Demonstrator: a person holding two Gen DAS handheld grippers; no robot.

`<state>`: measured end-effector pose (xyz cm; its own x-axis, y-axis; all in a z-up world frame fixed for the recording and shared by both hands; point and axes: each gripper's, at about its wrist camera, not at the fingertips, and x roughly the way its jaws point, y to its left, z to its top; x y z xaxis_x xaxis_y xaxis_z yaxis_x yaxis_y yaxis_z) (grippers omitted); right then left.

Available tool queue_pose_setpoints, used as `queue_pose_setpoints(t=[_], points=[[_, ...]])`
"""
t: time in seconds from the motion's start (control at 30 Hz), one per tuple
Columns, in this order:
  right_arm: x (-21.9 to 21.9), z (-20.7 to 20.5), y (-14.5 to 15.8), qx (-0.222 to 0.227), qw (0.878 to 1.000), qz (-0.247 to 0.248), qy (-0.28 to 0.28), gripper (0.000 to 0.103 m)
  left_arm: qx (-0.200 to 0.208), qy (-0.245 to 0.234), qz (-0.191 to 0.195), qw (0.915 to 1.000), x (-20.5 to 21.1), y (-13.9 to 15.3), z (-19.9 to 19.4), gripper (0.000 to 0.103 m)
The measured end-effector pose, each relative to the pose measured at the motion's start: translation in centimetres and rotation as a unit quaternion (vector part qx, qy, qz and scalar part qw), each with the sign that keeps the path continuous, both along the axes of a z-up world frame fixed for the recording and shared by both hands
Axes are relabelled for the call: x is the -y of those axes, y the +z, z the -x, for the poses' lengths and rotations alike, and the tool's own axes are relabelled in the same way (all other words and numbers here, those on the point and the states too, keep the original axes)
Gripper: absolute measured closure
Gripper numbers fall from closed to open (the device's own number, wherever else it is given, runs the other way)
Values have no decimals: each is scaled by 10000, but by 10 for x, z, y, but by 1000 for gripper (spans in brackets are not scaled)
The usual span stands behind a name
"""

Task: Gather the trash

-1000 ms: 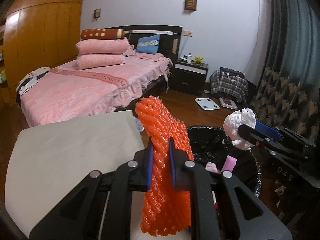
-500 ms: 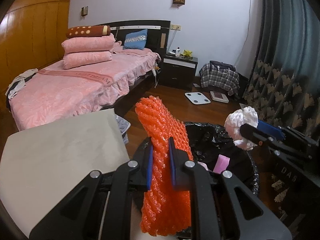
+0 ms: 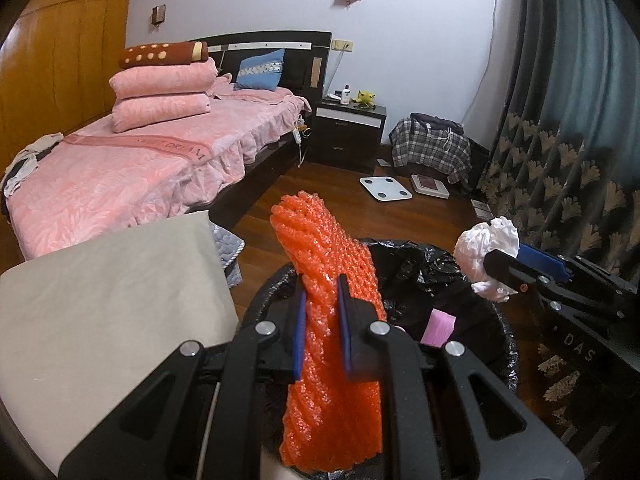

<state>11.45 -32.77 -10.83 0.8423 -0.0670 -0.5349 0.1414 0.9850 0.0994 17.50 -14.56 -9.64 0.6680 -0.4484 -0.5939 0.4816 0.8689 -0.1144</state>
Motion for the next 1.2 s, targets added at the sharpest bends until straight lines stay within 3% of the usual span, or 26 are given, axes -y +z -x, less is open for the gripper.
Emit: queue_pose_setpoints(t=[0.17, 0.2, 0.27, 0.33, 0.43, 0.5, 0.57, 0.63, 0.8, 1.2], points=[[10, -3, -3, -60, 9999, 32, -118, 68, -52, -130, 10, 9999, 9, -4, -6, 90], [12, -3, -5, -70, 9998, 44, -166, 63, -60, -148, 13, 9999, 11, -5, -6, 88], [17, -4, -7, -108, 9996, 68, -244, 60, -83, -199, 69, 9997, 12, -6, -9, 79], [21, -3, -10, -142, 9994, 100, -296, 54, -111, -206, 141, 9996, 13, -6, -10, 51], [26, 1, -10, -133, 9992, 99, -375, 39, -84, -156, 235, 9996, 7, -5, -9, 43], [28, 3, -9, -103, 9991, 116, -407, 19, -50, -94, 219, 9997, 3, -4, -8, 34], [27, 6, -6, -51, 9990, 141, -413, 12, -3, -18, 225, 9997, -4, 0, -5, 28], [25, 10, -3, -25, 9991, 172, -375, 6, 48, 75, 193, 9998, -11, 4, -2, 14], [13, 19, 9, -16, 9999, 72, -111, 6, 88, 239, 94, 9996, -28, 18, 8, 8], [-33, 50, 50, 133, 9990, 15, 424, 6, 255, 852, 52, 9960, -81, 53, 47, 7]])
